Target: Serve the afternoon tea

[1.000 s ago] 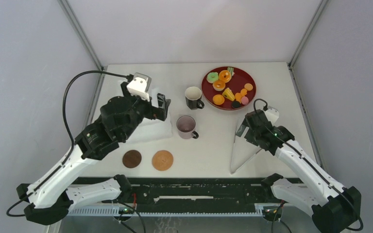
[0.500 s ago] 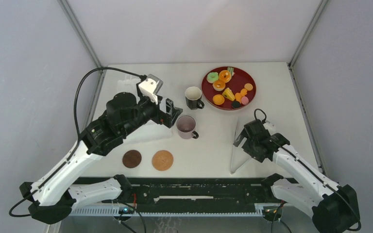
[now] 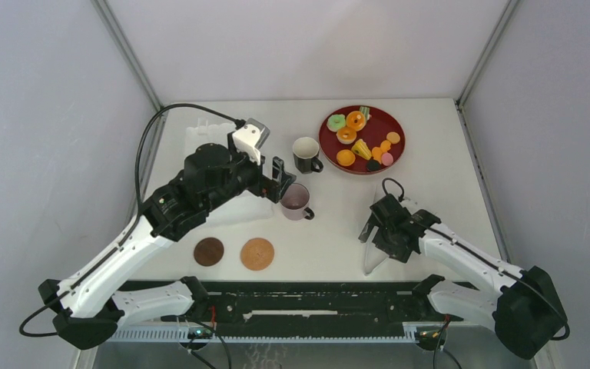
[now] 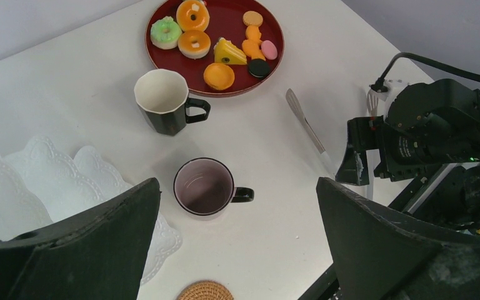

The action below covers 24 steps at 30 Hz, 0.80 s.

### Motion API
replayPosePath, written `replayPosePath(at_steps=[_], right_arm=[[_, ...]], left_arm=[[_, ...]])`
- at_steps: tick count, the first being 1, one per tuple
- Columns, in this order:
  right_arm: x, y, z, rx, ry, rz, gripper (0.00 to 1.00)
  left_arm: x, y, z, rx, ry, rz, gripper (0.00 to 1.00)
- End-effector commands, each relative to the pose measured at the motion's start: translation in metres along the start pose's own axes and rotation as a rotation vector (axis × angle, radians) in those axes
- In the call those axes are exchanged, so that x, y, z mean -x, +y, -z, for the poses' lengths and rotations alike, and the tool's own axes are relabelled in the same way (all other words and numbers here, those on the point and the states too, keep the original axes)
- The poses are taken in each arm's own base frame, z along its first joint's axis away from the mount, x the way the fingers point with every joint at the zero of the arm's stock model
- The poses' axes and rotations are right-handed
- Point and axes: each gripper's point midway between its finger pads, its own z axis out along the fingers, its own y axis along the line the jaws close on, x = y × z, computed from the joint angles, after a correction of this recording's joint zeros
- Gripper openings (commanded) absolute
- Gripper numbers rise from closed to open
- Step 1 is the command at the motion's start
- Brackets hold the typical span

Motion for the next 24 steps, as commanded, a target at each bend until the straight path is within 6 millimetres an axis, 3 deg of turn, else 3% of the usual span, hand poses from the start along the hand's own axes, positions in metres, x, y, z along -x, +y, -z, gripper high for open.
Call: replayPosePath(at_steps=[1, 19, 21, 24], right_arm=[[0.006, -0.004, -0.008, -0.057, -0.048, -0.032, 1.00], [0.031, -0.004, -0.044, -0.147, -0.127, 0.033, 0.99], [0.029, -0.004, -0.047, -0.153, -0.125, 0.051, 0.90], [0.027, -0.007, -0.047, -0.157, -0.132, 0.072, 0.63]], left_arm=[[0.008, -0.001, 0.001, -0.008, -0.043, 0.006, 0.99], [-0.001, 0.001, -0.003, -0.001, -0.024, -0.012, 0.99], [-0.002, 0.001, -0.003, -0.001, -0.022, -0.013, 0.99], [-0.004, 0.002, -0.002, 0.002, -0.020, -0.016, 0.99]])
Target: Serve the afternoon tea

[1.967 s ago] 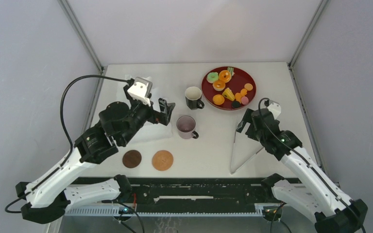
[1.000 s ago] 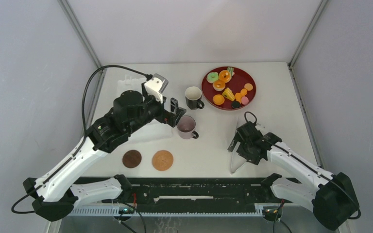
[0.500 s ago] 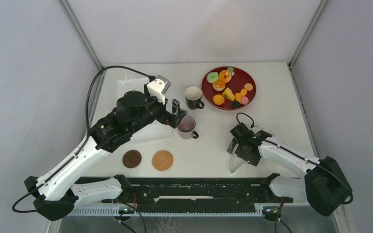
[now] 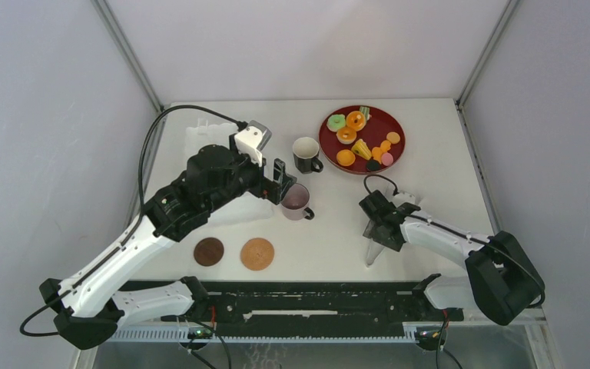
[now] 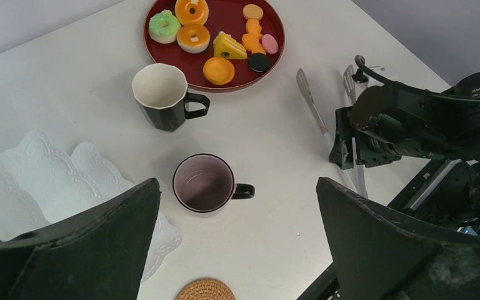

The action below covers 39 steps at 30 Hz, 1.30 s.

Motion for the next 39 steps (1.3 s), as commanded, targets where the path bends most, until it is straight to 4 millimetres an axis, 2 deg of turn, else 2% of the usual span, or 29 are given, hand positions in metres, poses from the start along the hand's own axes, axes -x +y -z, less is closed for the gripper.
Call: replayPosePath(at_steps=[1, 5, 7, 8, 9, 12, 14, 16, 17, 18, 21, 23, 24, 34, 39], right_arm=[[-0.002, 0.002, -0.006, 0.008, -0.019, 0.025, 0.56], [-0.004, -0.004, -0.001, 0.010, -0.023, 0.051, 0.33], [-0.005, -0.006, 0.002, 0.014, -0.026, 0.075, 0.16], [-0.005, -0.006, 0.004, 0.019, -0.029, 0.090, 0.03], [-0.005, -0.007, 0.006, 0.020, -0.032, 0.104, 0.00], [-0.004, -0.011, 0.010, 0.019, -0.043, 0.137, 0.00], [-0.002, -0.014, 0.012, 0.017, -0.051, 0.140, 0.17], [0.001, -0.014, 0.013, 0.019, -0.064, 0.134, 0.42], [0.003, -0.015, 0.013, 0.013, -0.070, 0.124, 0.50], [0.006, -0.016, 0.013, 0.011, -0.076, 0.115, 0.58], [0.014, -0.016, 0.013, 0.016, -0.091, 0.092, 0.68], [0.019, -0.014, 0.016, 0.025, -0.105, 0.080, 0.93], [0.022, -0.013, 0.018, 0.033, -0.107, 0.069, 0.99], [0.039, -0.017, 0.032, 0.048, -0.163, -0.035, 1.00], [0.038, 0.003, 0.037, 0.158, -0.144, 0.068, 1.00]], left_arm=[[0.003, 0.002, 0.001, 0.001, -0.031, -0.014, 0.99], [0.000, 0.003, 0.000, 0.006, -0.027, -0.018, 0.99], [-0.001, 0.003, -0.001, 0.006, -0.025, -0.018, 0.99], [-0.001, 0.003, -0.001, 0.005, -0.022, -0.020, 0.99], [-0.002, 0.002, -0.002, 0.004, -0.020, -0.020, 0.99], [-0.003, 0.003, -0.004, 0.005, -0.017, -0.023, 0.99], [-0.003, 0.003, -0.004, 0.005, -0.018, -0.023, 0.99], [-0.003, 0.003, -0.005, 0.005, -0.021, -0.025, 0.99], [-0.003, 0.003, -0.006, 0.007, -0.019, -0.025, 0.99], [-0.003, 0.003, -0.006, 0.010, -0.019, -0.024, 0.99], [-0.005, 0.005, -0.007, 0.018, -0.017, -0.021, 0.99], [-0.005, 0.005, -0.007, 0.020, -0.019, -0.027, 0.99], [-0.005, 0.007, -0.007, 0.026, -0.021, -0.029, 0.99], [0.008, 0.023, 0.004, 0.114, -0.075, -0.033, 0.99], [0.009, 0.026, 0.007, 0.122, -0.088, -0.049, 0.99]])
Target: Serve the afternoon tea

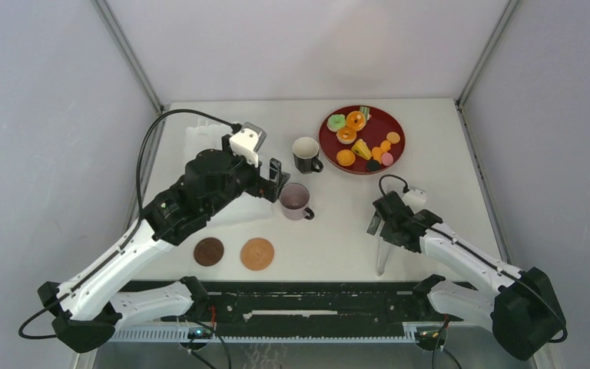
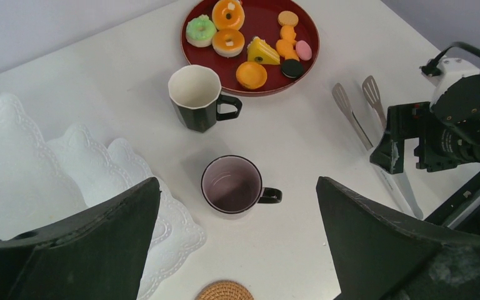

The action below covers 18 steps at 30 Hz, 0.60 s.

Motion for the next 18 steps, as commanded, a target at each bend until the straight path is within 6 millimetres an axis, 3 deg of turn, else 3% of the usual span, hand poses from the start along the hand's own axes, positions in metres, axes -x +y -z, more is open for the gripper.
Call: replayPosePath(at_steps=[1, 8, 12, 18], right_arm=[[0.015, 0.022, 0.009, 0.088, -0.020, 0.029, 1.00], [0.005, 0.013, -0.011, 0.007, 0.067, -0.004, 0.97], [0.003, 0.018, -0.021, 0.000, 0.074, 0.018, 0.84], [-0.001, 0.026, -0.029, 0.007, 0.080, 0.039, 0.76]], left_arm=[[0.012, 0.007, 0.005, 0.027, -0.066, -0.018, 0.99], [0.012, 0.008, 0.006, 0.024, -0.073, -0.027, 1.00], [0.012, 0.010, 0.008, 0.033, -0.072, -0.033, 1.00], [0.010, 0.011, 0.009, 0.040, -0.070, -0.029, 1.00]])
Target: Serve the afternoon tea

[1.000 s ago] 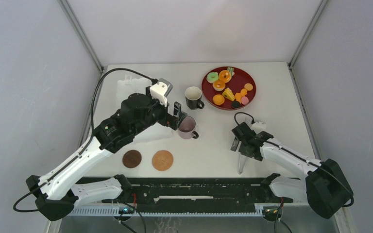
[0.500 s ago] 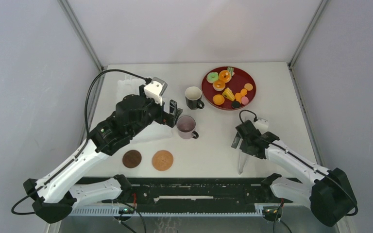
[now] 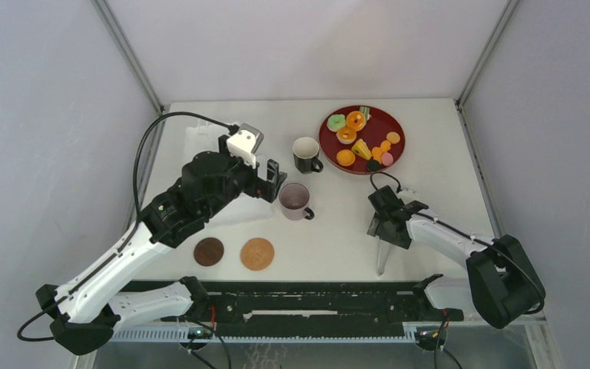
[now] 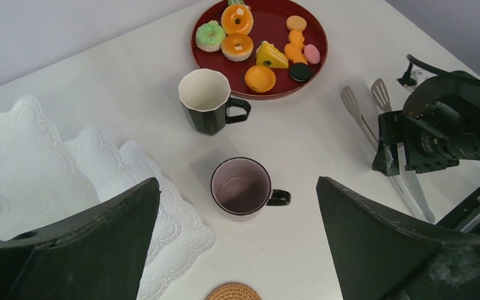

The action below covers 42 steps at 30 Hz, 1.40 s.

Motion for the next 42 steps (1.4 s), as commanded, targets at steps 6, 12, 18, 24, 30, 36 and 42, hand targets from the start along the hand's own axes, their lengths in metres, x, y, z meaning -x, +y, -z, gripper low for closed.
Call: replayPosePath(at_steps=[6, 12, 18, 24, 30, 36, 42], right_arm=[[0.017, 0.018, -0.002, 0.034, -0.061, 0.006, 0.64], [0.020, 0.020, 0.001, 0.051, -0.076, 0.036, 0.18], [0.024, 0.010, 0.041, 0.107, -0.071, 0.071, 0.15], [0.059, 0.029, 0.117, 0.297, -0.125, 0.112, 0.21], [0.092, 0.038, 0.152, 0.272, -0.113, 0.258, 0.28], [0.122, 0.061, 0.170, 0.355, -0.179, 0.271, 0.28], [0.129, 0.072, 0.168, 0.379, -0.181, 0.290, 0.30]], left_arm=[[0.004, 0.006, 0.001, 0.024, -0.032, -0.013, 1.00], [0.005, 0.006, 0.001, 0.026, -0.029, -0.008, 1.00], [0.010, 0.010, 0.007, 0.042, -0.039, 0.001, 1.00], [0.029, 0.021, 0.004, 0.086, -0.017, 0.036, 1.00], [0.066, 0.061, 0.009, 0.203, -0.001, 0.106, 1.00], [0.092, 0.100, 0.041, 0.359, -0.062, 0.137, 0.99], [0.098, 0.144, 0.074, 0.583, -0.039, 0.141, 0.95]])
